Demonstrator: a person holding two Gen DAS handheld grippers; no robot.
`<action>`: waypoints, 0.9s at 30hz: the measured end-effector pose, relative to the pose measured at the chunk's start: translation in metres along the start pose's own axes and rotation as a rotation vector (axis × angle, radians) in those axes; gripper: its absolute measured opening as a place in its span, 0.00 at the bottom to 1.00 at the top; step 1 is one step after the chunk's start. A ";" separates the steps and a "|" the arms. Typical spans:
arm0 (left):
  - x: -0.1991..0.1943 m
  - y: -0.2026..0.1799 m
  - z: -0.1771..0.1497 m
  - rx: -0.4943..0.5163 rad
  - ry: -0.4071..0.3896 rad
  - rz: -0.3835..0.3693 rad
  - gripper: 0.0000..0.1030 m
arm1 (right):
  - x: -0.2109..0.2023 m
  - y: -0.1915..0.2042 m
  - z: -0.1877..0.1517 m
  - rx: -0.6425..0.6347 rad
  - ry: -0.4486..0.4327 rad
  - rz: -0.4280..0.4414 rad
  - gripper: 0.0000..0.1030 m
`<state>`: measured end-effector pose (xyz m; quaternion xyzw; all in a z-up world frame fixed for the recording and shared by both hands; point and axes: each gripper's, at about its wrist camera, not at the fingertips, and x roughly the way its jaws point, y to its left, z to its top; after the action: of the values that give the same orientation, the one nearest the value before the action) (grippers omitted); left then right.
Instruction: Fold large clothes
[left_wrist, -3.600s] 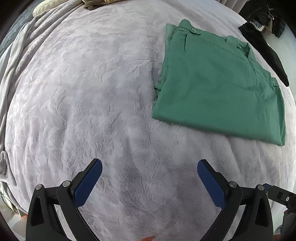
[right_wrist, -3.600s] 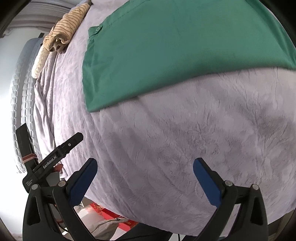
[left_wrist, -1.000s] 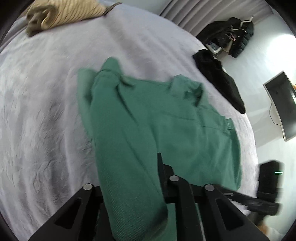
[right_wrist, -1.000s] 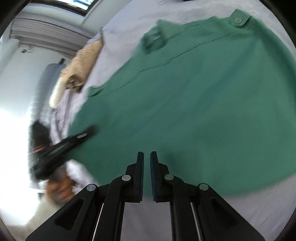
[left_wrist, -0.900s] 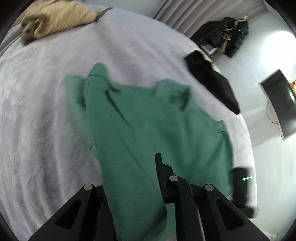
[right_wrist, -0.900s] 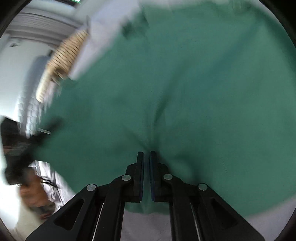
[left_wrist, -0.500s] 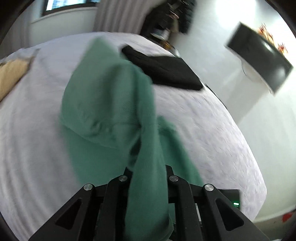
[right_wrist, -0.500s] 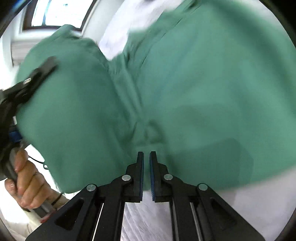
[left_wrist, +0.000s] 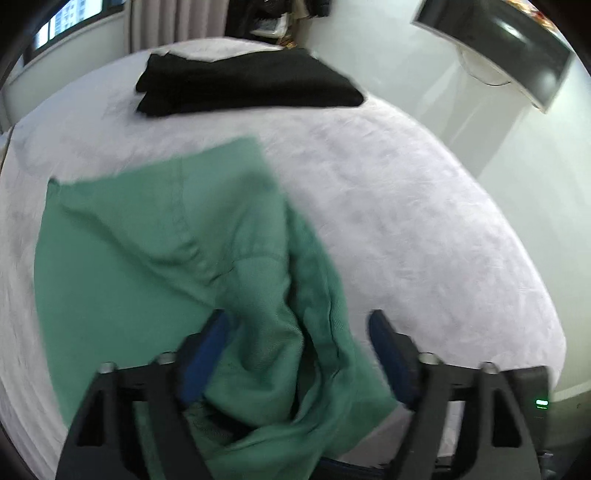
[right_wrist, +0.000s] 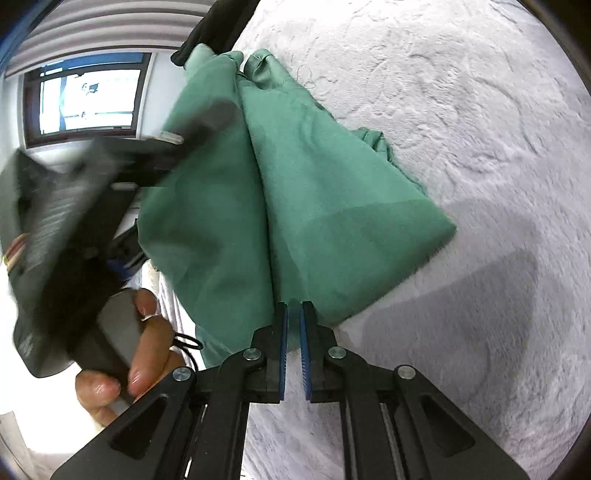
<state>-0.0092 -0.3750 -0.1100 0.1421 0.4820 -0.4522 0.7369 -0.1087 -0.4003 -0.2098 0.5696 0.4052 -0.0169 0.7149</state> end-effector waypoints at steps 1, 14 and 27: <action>-0.009 -0.003 0.003 0.001 -0.013 -0.027 0.89 | 0.001 0.002 0.001 0.002 0.001 -0.006 0.09; -0.082 0.143 -0.045 -0.233 -0.043 0.254 0.89 | -0.075 0.075 0.007 -0.222 -0.238 -0.177 0.73; -0.075 0.178 -0.097 -0.362 0.022 0.254 0.89 | 0.010 0.159 0.002 -0.713 -0.016 -0.590 0.06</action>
<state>0.0676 -0.1751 -0.1356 0.0717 0.5416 -0.2603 0.7961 -0.0236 -0.3414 -0.0881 0.1483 0.5249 -0.0839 0.8339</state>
